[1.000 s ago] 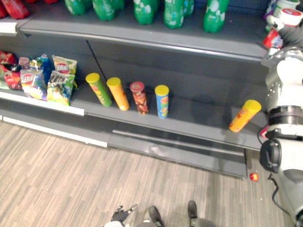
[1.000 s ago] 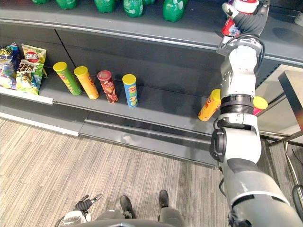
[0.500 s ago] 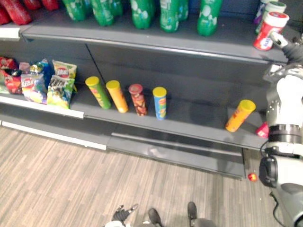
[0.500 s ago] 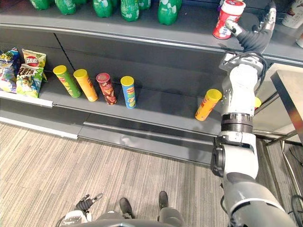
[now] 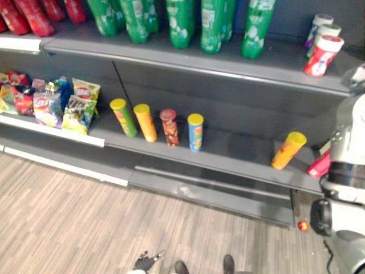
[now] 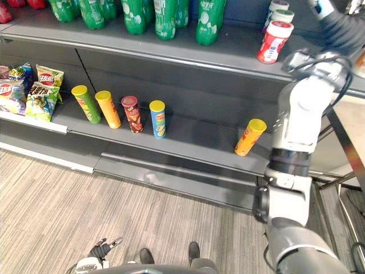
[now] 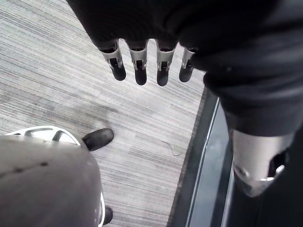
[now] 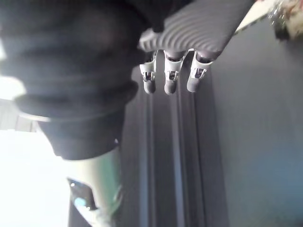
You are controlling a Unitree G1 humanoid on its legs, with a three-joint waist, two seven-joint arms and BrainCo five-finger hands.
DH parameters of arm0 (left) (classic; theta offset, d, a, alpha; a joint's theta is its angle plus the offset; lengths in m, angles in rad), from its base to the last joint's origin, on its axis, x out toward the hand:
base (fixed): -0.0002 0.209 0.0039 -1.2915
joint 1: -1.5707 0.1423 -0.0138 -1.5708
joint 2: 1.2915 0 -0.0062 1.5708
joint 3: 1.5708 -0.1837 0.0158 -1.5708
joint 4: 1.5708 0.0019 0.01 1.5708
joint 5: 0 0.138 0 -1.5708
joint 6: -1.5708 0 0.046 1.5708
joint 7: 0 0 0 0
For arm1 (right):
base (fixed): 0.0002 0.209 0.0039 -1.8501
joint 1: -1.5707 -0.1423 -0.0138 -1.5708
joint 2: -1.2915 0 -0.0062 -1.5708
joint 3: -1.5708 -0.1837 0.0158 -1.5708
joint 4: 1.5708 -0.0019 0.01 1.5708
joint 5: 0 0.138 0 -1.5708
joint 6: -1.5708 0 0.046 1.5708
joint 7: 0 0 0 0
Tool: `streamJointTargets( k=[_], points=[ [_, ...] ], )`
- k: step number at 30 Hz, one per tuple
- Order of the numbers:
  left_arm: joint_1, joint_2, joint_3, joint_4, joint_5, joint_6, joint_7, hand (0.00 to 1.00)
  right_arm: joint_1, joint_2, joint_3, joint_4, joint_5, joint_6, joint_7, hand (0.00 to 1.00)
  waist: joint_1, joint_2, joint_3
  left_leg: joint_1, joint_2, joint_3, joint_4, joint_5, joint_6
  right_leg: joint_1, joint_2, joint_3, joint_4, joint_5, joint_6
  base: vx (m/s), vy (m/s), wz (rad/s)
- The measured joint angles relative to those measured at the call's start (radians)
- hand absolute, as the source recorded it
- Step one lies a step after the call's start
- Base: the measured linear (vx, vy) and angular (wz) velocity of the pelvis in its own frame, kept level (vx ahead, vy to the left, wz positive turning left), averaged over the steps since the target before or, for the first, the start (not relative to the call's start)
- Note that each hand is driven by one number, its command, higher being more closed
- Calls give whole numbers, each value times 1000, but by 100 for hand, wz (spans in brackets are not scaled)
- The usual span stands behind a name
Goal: Put the gum and the chips on the shelf.
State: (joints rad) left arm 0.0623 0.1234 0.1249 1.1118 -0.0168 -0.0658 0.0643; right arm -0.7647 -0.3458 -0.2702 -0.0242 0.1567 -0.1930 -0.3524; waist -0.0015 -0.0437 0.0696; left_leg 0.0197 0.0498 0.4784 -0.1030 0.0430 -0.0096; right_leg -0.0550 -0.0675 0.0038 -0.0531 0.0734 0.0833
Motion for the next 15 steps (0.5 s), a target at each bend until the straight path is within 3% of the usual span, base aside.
streamJointTargets(
  k=[5, 15],
  points=[
    [0, -1, 0, 1, 3, -1, 6, 0, 259, 153, 274, -195, -3, -24, 109, 0, 0, -3, -3, 6, 0, -13, 0, -6, -8, 2, -2, -10, 21, -11, -10, -29, -7, 6],
    [1, 5, 4, 2, 72, -20, 17, 0, 648, 167, 697, -252, -23, -33, 324, 0, -2, -24, -17, -20, -8, -50, 0, 0, -17, -30, -13, -36, 61, -40, -18, -19, -4, 9]
  ],
)
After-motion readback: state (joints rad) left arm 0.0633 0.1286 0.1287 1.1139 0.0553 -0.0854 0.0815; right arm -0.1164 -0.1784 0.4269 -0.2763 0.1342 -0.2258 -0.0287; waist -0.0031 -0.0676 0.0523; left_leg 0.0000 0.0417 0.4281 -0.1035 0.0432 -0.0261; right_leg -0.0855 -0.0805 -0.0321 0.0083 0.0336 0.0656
